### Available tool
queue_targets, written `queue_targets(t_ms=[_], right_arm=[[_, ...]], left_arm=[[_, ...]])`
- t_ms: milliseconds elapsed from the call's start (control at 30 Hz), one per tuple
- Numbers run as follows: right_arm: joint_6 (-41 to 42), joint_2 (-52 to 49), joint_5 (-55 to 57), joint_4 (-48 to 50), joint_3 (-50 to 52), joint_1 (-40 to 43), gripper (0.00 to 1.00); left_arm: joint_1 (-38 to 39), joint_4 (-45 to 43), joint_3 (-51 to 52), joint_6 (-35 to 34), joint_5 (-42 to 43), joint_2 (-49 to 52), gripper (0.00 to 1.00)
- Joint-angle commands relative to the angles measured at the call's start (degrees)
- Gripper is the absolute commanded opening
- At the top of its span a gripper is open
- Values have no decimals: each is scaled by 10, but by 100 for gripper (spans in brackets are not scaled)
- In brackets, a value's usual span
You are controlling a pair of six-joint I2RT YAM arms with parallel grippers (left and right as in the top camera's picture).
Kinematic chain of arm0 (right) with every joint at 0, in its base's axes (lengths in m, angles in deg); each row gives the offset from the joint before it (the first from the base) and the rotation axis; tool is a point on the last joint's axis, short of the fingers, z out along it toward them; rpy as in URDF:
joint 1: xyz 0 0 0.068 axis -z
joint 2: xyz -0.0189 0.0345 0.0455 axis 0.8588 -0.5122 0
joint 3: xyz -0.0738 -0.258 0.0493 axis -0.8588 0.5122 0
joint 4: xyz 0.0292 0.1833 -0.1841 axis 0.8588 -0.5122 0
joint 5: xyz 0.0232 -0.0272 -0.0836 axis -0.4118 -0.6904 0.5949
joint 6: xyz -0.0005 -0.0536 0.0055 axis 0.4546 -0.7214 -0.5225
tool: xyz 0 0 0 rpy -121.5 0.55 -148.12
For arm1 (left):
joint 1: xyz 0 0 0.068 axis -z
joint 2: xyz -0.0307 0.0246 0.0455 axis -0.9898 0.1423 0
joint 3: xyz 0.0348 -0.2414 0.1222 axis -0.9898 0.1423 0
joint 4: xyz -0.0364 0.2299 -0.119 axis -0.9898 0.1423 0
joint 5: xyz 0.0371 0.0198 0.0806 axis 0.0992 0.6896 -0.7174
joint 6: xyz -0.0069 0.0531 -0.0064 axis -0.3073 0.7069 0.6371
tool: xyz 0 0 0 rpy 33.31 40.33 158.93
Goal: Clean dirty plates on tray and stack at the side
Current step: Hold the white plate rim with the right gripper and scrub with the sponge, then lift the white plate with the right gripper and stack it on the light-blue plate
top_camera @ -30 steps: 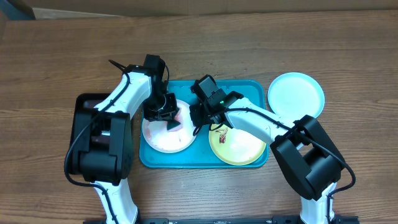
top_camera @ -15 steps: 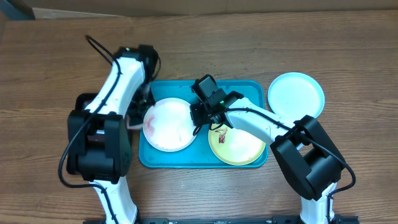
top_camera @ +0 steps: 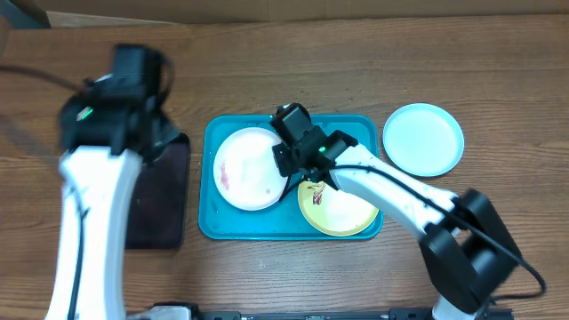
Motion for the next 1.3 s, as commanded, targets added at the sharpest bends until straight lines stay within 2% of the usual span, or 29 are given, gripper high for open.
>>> queue_targets(t_ms=[0,167,333,433,567,767,833,933,1133,1267], right_arm=[[-83,38,204,-26,-52,-31,4],[-213,40,437,-49,-109,-87,4],[-361,40,610,8,-129,-142,4],[-458,40,652,66,-129,-165,4],[-536,40,692,144,-129,-184,4],[-547,40,702,172,-129,-188,4],[-538,40,702,172,-129,-188,4],[-481,40,701,171,-129,-182,4],[-216,40,680,82,-129,-143,4],[-45,47,515,-30,-129,-104,6]], left_arm=[[-33,10,2,37,28,-7,4],[-67,-7,36,63,89,-7,4],[-93,-57,99,71,119,-7,4],[-110,-96,147,86,147,-6,4],[-141,-129,200,111,196,0,4],[-172,-137,211,128,234,8,4],[-173,-137,211,129,234,8,4],[-173,-139,211,138,234,8,4],[-173,-139,211,138,234,8,5],[-173,-139,211,142,234,8,4]])
